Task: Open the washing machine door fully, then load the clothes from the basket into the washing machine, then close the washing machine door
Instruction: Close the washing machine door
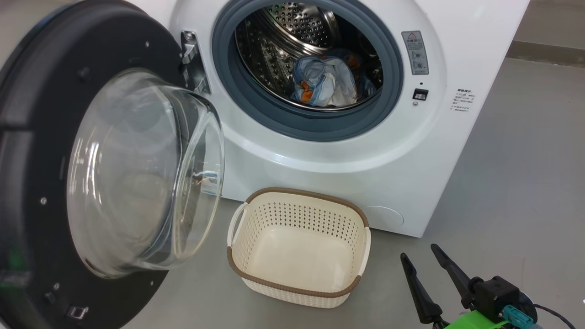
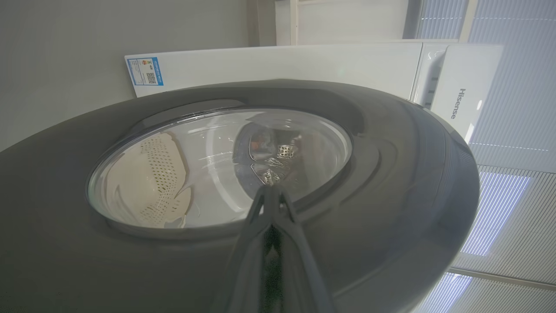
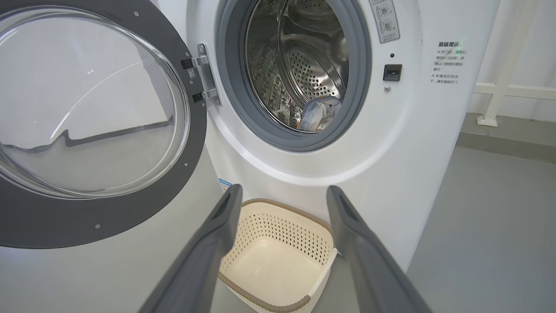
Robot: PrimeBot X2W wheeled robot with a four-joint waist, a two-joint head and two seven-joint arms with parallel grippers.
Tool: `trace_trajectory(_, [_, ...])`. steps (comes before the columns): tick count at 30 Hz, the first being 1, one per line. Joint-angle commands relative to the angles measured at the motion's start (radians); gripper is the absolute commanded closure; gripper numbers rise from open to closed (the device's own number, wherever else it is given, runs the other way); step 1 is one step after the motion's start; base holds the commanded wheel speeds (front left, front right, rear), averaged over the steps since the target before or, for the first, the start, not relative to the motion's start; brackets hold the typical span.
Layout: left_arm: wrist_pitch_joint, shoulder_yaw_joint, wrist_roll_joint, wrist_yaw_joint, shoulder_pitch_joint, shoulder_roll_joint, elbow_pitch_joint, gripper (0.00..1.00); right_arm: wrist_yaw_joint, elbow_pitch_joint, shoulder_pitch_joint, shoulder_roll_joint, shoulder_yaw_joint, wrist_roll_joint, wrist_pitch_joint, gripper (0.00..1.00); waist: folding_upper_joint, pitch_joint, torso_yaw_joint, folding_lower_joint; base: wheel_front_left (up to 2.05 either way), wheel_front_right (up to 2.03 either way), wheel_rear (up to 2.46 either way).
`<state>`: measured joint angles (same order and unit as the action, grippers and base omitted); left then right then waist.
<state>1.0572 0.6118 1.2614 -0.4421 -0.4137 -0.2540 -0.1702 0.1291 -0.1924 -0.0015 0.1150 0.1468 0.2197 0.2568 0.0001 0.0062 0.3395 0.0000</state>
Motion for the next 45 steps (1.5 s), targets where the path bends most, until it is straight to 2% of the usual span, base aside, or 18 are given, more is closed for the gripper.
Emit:
trace_trajectory(1, [0.022,0.005,0.009,0.009,-0.017,-0.041,0.014,1.00,0.002,0.023,-0.042,-0.003,0.020,-0.008,0.005,0.00,-0.0001,-0.001,-0.001,0.0000,0.00,0.00,0.00])
trace_trajectory(11, [0.054,-0.006,0.018,0.030,-0.012,-0.055,-0.005,1.00,0.002,0.025,-0.045,-0.013,0.021,-0.004,0.005,0.00,-0.0001,-0.007,-0.018,0.0000,0.00,0.00,0.00])
trace_trajectory(19, [0.094,-0.010,0.032,0.028,0.021,-0.049,0.048,1.00,0.002,0.026,-0.035,-0.021,0.011,-0.006,0.005,0.00,-0.0001,-0.014,-0.033,0.0000,0.00,0.00,0.00])
trace_trajectory(30, [0.121,-0.039,0.037,0.003,0.056,-0.006,0.145,1.00,0.002,0.028,-0.036,-0.031,0.013,-0.006,0.005,0.00,-0.0001,-0.016,-0.061,0.0000,0.00,0.00,0.00])
trace_trajectory(45, [0.111,-0.079,0.038,-0.016,0.068,0.072,0.249,1.00,0.002,0.029,-0.032,-0.041,0.007,-0.006,0.005,0.00,-0.0001,-0.033,-0.160,0.0000,0.00,0.00,0.00])
